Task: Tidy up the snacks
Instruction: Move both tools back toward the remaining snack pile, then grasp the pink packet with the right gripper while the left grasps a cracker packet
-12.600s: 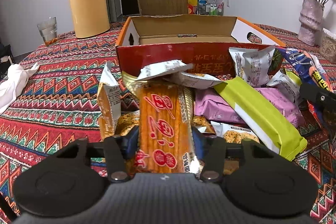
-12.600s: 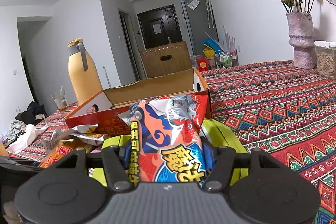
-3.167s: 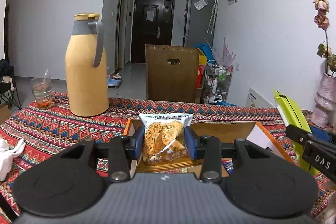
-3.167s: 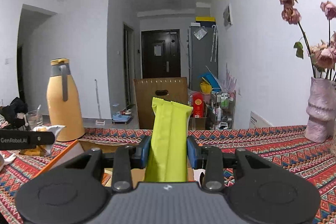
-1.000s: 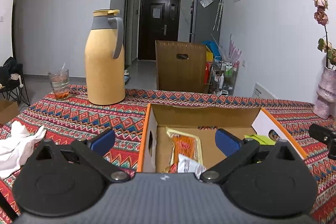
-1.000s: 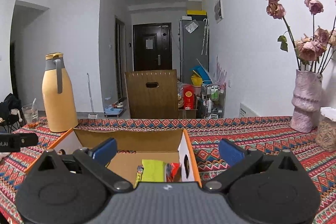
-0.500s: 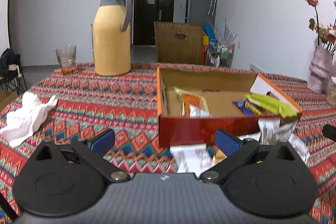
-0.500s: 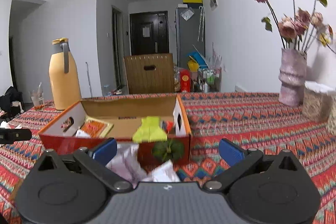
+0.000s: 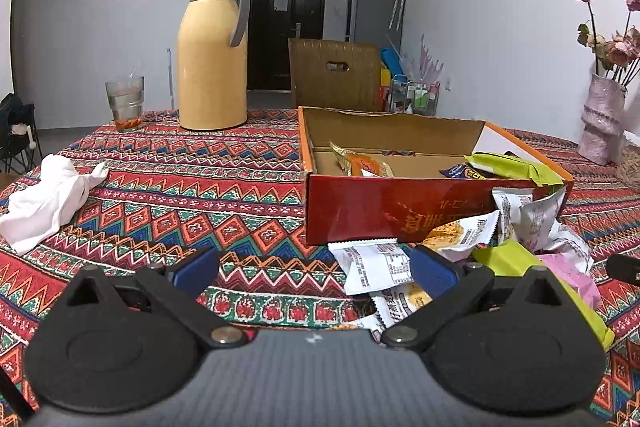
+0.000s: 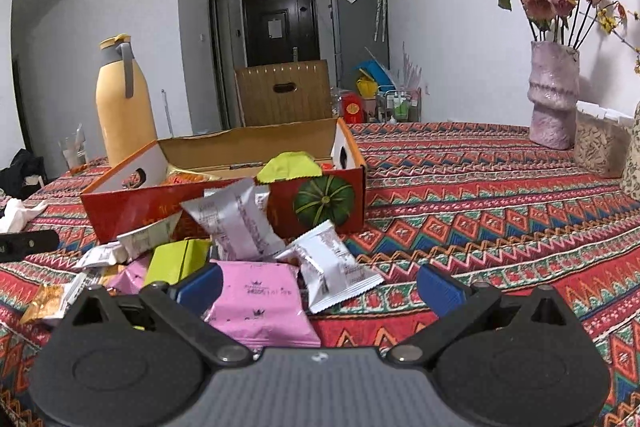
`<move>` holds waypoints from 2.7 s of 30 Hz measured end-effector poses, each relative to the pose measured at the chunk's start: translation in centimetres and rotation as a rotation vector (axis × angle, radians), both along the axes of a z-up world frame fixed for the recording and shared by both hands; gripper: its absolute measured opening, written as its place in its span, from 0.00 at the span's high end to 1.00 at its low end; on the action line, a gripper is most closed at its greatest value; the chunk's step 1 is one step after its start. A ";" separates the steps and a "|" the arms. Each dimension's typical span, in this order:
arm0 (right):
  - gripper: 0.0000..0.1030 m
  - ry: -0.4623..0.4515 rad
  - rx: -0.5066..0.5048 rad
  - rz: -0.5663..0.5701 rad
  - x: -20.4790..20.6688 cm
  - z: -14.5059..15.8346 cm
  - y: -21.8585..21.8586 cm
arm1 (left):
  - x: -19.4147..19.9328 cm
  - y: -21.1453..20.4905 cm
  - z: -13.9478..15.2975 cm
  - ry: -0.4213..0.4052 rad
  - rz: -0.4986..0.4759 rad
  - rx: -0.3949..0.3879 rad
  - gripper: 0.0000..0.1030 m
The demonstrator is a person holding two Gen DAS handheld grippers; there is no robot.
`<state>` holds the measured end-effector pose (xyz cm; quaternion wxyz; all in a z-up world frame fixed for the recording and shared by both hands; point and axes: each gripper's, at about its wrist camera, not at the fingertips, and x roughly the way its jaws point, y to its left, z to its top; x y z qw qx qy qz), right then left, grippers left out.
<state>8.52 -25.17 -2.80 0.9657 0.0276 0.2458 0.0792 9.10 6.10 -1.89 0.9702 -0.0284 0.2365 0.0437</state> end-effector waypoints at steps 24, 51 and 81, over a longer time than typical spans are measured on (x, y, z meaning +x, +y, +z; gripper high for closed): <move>0.00 0.015 -0.020 -0.004 0.6 -0.7 0.4 | -0.4 0.5 -0.2 -0.021 0.009 -0.027 0.00; 0.42 0.167 0.003 0.130 4.9 -2.5 3.3 | -0.4 0.7 -0.3 -0.020 0.010 -0.043 0.00; 0.42 -0.089 0.117 0.068 0.7 -0.8 0.7 | 1.5 -2.5 -3.0 0.300 0.020 0.023 0.00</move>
